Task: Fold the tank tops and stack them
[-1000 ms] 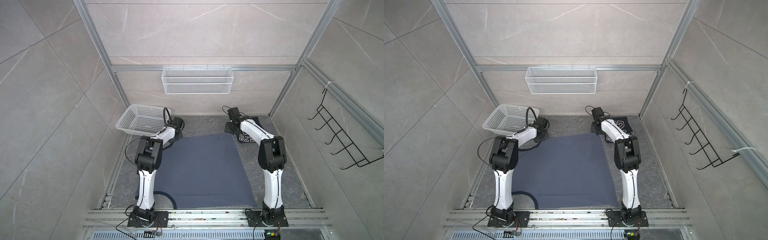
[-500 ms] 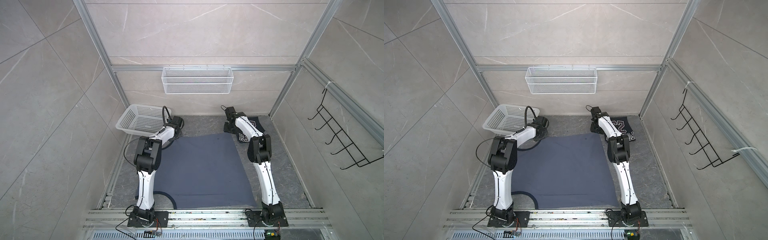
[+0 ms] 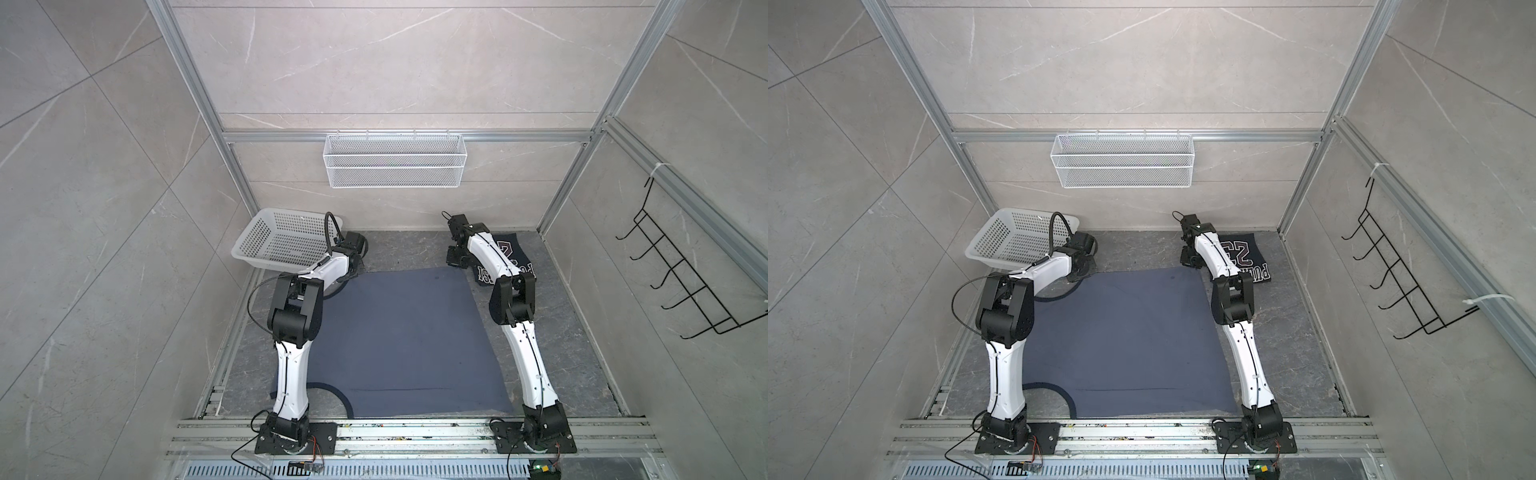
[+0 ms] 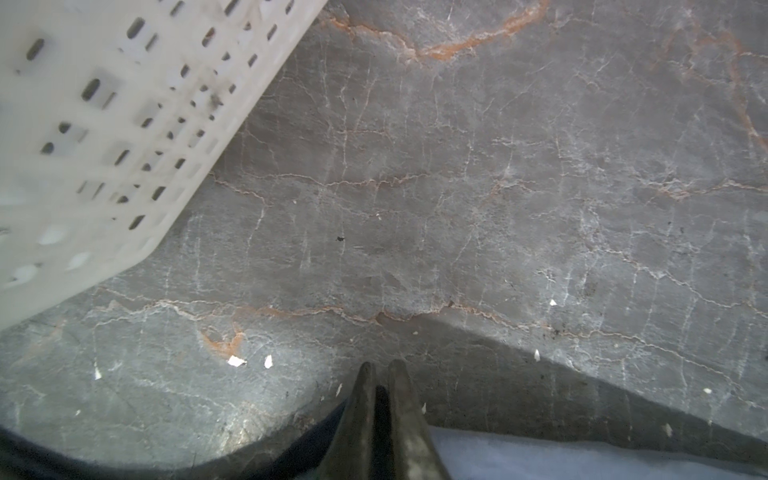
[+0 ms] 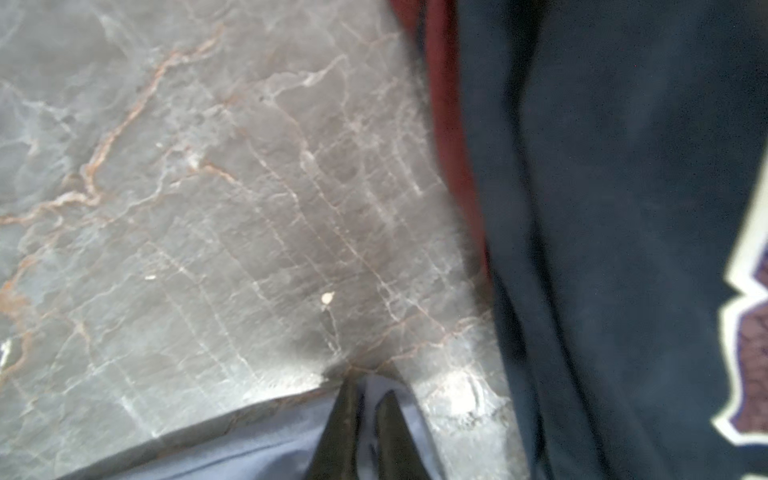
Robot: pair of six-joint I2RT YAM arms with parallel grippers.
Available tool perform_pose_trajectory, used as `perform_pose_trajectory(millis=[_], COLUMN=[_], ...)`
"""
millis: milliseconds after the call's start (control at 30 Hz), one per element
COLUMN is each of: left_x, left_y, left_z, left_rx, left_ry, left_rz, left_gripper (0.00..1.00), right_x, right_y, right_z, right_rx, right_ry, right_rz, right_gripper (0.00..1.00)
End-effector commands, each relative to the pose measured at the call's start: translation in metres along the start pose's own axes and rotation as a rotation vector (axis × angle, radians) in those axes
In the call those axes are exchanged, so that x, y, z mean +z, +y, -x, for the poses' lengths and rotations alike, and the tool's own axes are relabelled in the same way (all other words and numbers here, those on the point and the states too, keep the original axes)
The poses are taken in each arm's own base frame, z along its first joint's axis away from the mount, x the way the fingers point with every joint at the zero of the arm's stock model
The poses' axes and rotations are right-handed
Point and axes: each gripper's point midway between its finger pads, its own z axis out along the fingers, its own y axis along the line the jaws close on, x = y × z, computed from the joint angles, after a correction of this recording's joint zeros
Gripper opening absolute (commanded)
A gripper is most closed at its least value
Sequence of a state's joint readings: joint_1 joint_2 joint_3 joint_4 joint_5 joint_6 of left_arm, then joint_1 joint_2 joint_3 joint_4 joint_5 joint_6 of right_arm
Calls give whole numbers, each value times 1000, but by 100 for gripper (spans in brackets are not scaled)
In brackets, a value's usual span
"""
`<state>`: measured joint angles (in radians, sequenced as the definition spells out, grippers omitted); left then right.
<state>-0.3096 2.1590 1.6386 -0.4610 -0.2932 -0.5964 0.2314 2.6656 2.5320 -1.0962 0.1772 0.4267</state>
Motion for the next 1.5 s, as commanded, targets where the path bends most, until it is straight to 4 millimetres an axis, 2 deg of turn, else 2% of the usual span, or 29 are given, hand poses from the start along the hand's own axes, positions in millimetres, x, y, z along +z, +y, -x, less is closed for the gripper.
perform_pose_trajectory(millis=[0,33,67,133,200,433,733,900,1033,1267,1467], left_x=[-29,-32,-36,-44,-50,-63,-83,-96,-108,-129,-137], left_y=[-14,-15,-16,-19,-23,-31,-31,-24,-21,-8,5], left_z=[39,40,43,49,53,57,37,24,7,-38,-76], left_rx=[-7,-5,-6,-11,-12,8,14,0,15,29,38], left_ry=[-104,-112,-123,-148,-165,-202,-261,-275,-282,-300,-299], left_rz=[-70,-76,-86,-108,-130,-155,-199,-217,-226,-233,-208], left_gripper=[8,7,7,6,6,6,5,5,5,6,8], right_x=[-36,-55,-62,-72,-73,-79,-98,-105,-112,-120,-120], right_y=[-18,-22,-26,-32,-37,-35,-40,-41,-48,-69,-83], right_z=[13,23,28,37,40,30,8,-16,-46,-94,-128], right_rx=[8,24,33,48,58,98,184,196,229,266,289], right_ry=[-64,-105,-128,-168,-191,-213,-282,-259,-245,-244,-232], right_rz=[-53,-43,-36,-25,-14,100,308,363,384,372,357], right_gripper=[8,7,6,3,3,1,1,0,0,0,1])
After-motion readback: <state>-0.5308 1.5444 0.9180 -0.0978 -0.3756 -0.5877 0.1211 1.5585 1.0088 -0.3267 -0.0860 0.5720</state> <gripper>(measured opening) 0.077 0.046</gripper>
